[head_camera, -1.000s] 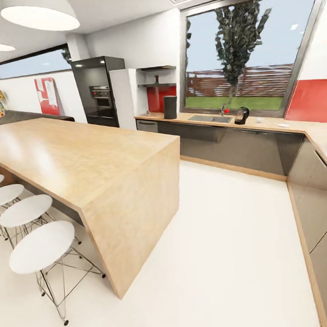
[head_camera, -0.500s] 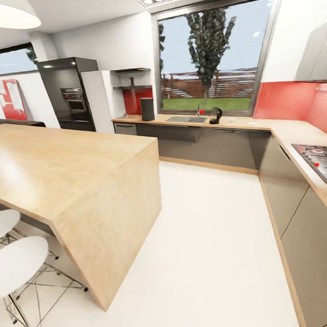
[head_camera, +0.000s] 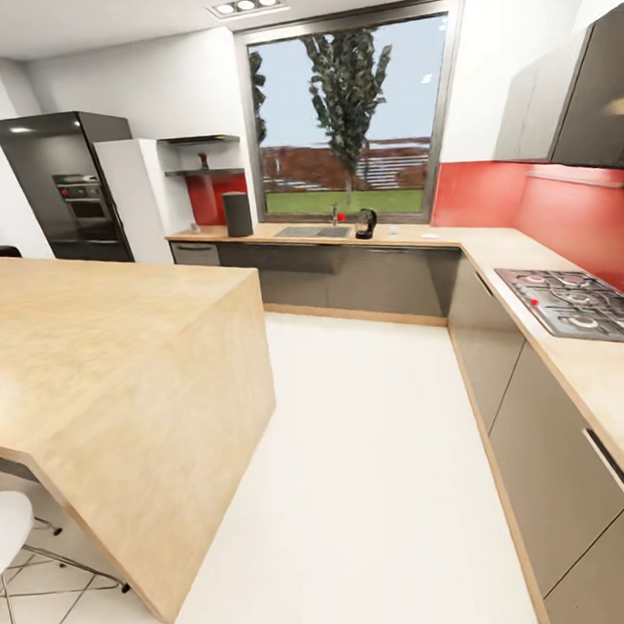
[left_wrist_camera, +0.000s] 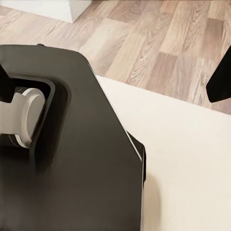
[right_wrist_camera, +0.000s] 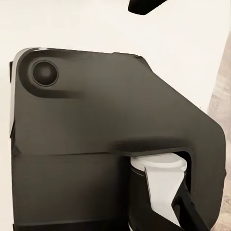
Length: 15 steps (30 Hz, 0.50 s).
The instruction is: Set up a coffee station on the kitchen countertop: keep the coffee maker on the countertop, move the bottle of coffee from the kitchen shelf to the counter next to the coffee maker, place a paper coffee filter on top of the coffee maker, put the saucer next to the coffee maker with the coffee cup on the saucer, and place the electric kettle next to the coffee maker.
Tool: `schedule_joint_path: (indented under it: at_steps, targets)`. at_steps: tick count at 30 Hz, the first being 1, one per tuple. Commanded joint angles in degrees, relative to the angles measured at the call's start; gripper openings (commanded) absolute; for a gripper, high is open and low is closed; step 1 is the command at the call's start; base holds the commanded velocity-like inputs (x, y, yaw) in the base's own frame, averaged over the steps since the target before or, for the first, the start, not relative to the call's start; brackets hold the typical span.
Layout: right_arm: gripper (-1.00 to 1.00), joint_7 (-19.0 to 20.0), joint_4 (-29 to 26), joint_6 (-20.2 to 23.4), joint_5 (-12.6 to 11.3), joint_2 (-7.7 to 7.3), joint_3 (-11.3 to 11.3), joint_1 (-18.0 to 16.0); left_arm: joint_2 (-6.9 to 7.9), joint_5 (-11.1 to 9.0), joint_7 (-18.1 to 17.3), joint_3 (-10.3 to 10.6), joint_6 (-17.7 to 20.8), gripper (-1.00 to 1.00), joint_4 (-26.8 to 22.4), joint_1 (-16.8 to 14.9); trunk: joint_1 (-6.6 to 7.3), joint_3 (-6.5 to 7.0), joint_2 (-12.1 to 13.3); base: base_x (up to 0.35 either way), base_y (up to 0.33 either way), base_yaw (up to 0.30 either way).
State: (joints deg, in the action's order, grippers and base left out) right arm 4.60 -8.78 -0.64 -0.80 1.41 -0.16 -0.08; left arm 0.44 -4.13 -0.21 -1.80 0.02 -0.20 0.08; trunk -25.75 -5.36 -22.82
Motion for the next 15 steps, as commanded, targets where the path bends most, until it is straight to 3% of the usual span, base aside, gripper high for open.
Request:
schedule_joint_path:
  at_steps: [1,7,11,15]
  targets:
    - [1.0,0.1,0.0,-0.1,-0.1,0.02,0.0,0.0,0.02,-0.4,0.0,-0.1,0.0,1.0,0.0,0.0,-0.03,-0.06,-0.1,0.0,0.0,-0.3]
    - [1.0,0.1,-0.1,-0.1,-0.1,0.08,-0.1,0.0,-0.25,-0.1,-0.1,0.0,-0.5,1.0,-0.6,-0.2,-0.03,0.13,-0.1,0.017,0.0,-0.3]
    - [1.0,0.1,-0.3,-0.1,0.0,0.05,-0.2,0.0,0.09,0.1,0.0,0.2,-1.1,1.0,-4.6,-0.3,-0.03,0.25,-0.1,0.251,0.0,-0.3]
    - [1.0,0.0,-0.6,-0.1,-0.1,0.01,-0.3,0.0,0.19,0.1,-0.1,0.1,-1.2,1.0,-5.6,-0.4,-0.03,0.28,-0.1,0.32,0.0,-0.3]
